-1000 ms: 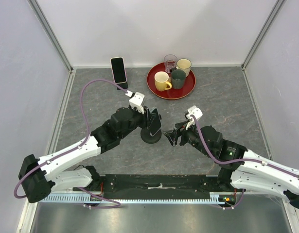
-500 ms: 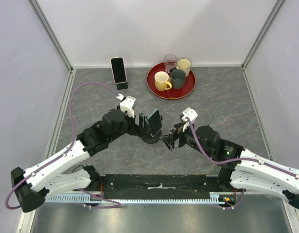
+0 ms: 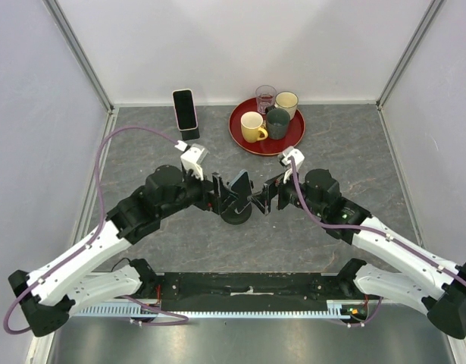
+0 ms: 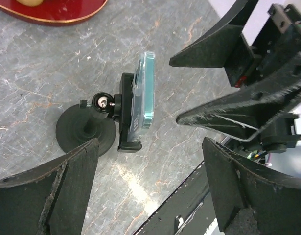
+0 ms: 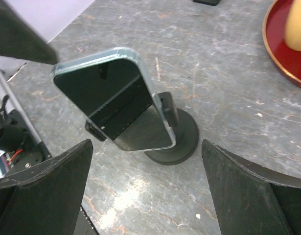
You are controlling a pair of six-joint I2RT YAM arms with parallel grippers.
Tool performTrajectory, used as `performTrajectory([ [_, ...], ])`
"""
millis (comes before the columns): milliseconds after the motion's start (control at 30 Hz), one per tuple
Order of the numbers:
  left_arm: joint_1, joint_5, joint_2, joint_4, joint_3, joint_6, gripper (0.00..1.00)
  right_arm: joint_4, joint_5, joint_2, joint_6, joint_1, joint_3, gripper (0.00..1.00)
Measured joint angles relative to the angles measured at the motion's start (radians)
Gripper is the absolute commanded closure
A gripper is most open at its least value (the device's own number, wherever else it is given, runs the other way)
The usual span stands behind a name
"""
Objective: Place the phone on the phone stand
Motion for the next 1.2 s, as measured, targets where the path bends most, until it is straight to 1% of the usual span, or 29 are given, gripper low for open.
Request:
performTrajectory([
  [67, 0.006, 0.013, 0.046, -0.001, 0.007, 0.02, 0.09, 0.042, -0.071, 0.0, 0.01, -0.022, -0.028, 0.02],
  [167, 0.021, 0.032, 0.13, -0.004, 0.04, 0.065, 0.21, 0.067, -0.137, -0.008, 0.019, -0.031, -0.063, 0.02],
  [200, 0.034, 0.042, 0.16, -0.004, 0.055, 0.082, 0.33, 0.072, -0.153, -0.014, 0.023, -0.034, -0.072, 0.02],
  [233, 0.048, 0.064, 0.187, -0.002, 0.067, 0.096, 0.39, 0.074, -0.164, -0.023, 0.026, -0.035, -0.081, 0.02],
  [267, 0.069, 0.091, 0.208, 0.004, 0.075, 0.11, 0.49, 0.074, -0.174, -0.034, 0.027, -0.037, -0.089, 0.02],
  [333, 0.12, 0.156, 0.238, 0.014, 0.078, 0.14, 0.58, 0.078, -0.188, -0.057, 0.027, -0.042, -0.103, 0.02],
  [367, 0.15, 0.194, 0.248, 0.024, 0.078, 0.158, 0.68, 0.08, -0.194, -0.068, 0.027, -0.044, -0.108, 0.02],
  [433, 0.192, 0.267, 0.259, 0.036, 0.079, 0.18, 0.79, 0.082, -0.203, -0.085, 0.026, -0.047, -0.113, 0.02],
  [467, 0.21, 0.297, 0.263, 0.039, 0.081, 0.191, 0.9, 0.084, -0.207, -0.09, 0.026, -0.048, -0.116, 0.02],
  [500, 0.232, 0.344, 0.268, 0.042, 0.085, 0.213, 0.93, 0.085, -0.212, -0.094, 0.026, -0.048, -0.117, 0.02],
  [567, 0.255, 0.389, 0.274, 0.042, 0.089, 0.254, 0.98, 0.088, -0.217, -0.095, 0.024, -0.048, -0.117, 0.02],
  [667, 0.269, 0.451, 0.277, 0.031, 0.091, 0.315, 0.98, 0.089, -0.222, -0.095, 0.021, -0.05, -0.121, 0.02],
  [867, 0.271, 0.493, 0.28, -0.013, 0.103, 0.447, 0.98, 0.089, -0.234, -0.08, 0.013, -0.053, -0.132, 0.02],
  [933, 0.271, 0.502, 0.28, -0.018, 0.103, 0.469, 0.94, 0.088, -0.239, -0.076, 0.013, -0.054, -0.134, 0.02],
  [1000, 0.271, 0.503, 0.278, -0.02, 0.103, 0.476, 0.72, 0.089, -0.242, -0.076, 0.013, -0.053, -0.135, 0.02],
  [1033, 0.271, 0.501, 0.277, -0.022, 0.103, 0.477, 0.58, 0.091, -0.244, -0.076, 0.013, -0.054, -0.135, 0.02],
  [1067, 0.271, 0.497, 0.275, -0.024, 0.103, 0.477, 0.14, 0.093, -0.244, -0.076, 0.014, -0.054, -0.136, 0.02],
  [1100, 0.271, 0.48, 0.27, -0.035, 0.102, 0.474, 0.07, 0.097, -0.244, -0.077, 0.014, -0.054, -0.139, 0.02],
  [1200, 0.271, 0.418, 0.24, -0.069, 0.093, 0.431, 0.06, 0.101, -0.244, -0.088, 0.014, -0.054, -0.156, 0.02],
])
